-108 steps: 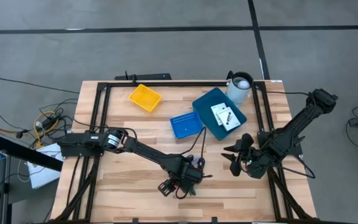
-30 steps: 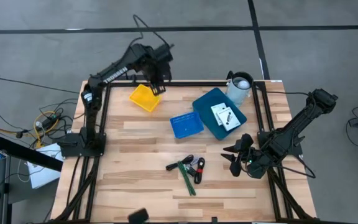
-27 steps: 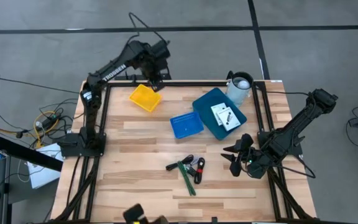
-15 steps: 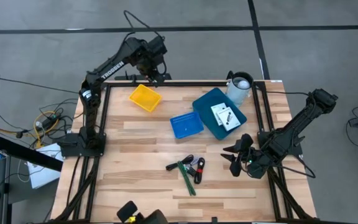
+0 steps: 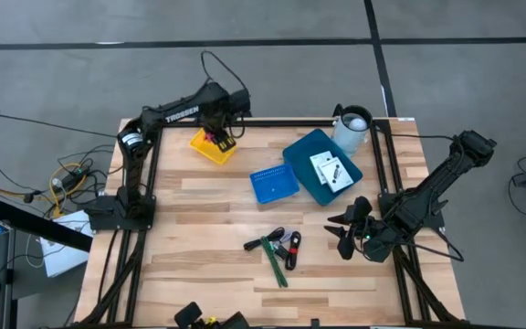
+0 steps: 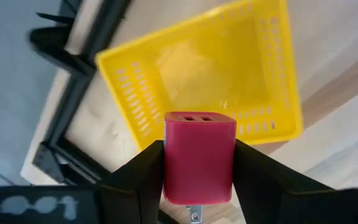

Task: Pick and place items into bin
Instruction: Put the pink charger adapter into the yellow bin

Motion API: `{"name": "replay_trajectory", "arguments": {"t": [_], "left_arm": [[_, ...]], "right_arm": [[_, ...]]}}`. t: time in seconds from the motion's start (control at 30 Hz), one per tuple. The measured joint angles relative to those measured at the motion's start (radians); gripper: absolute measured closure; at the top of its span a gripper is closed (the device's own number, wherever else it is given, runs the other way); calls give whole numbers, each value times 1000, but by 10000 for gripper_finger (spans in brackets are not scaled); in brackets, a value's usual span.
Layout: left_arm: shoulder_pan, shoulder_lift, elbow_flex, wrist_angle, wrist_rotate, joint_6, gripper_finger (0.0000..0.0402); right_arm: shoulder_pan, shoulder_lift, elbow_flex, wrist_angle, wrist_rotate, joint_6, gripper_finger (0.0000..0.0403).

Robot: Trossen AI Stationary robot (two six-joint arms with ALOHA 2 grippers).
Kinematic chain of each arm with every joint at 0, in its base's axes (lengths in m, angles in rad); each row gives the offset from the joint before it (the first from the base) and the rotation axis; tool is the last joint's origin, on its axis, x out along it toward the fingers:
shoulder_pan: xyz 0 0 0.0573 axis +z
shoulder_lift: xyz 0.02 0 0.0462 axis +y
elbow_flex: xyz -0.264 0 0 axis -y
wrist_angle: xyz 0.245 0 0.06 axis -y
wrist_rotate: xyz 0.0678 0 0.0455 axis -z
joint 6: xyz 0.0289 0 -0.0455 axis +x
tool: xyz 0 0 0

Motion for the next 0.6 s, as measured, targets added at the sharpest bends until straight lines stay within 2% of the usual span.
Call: {"name": "replay_trajectory", "arguments": {"t": [0.3, 0.6], "left_arm": [[-2, 0, -224, 156, 13, 59, 250], [-2, 0, -292, 188, -6, 88, 250]], "right_arm": [[0, 0, 0, 5, 1, 0, 274], [-1, 0, 0, 12, 2, -1, 274]]}}
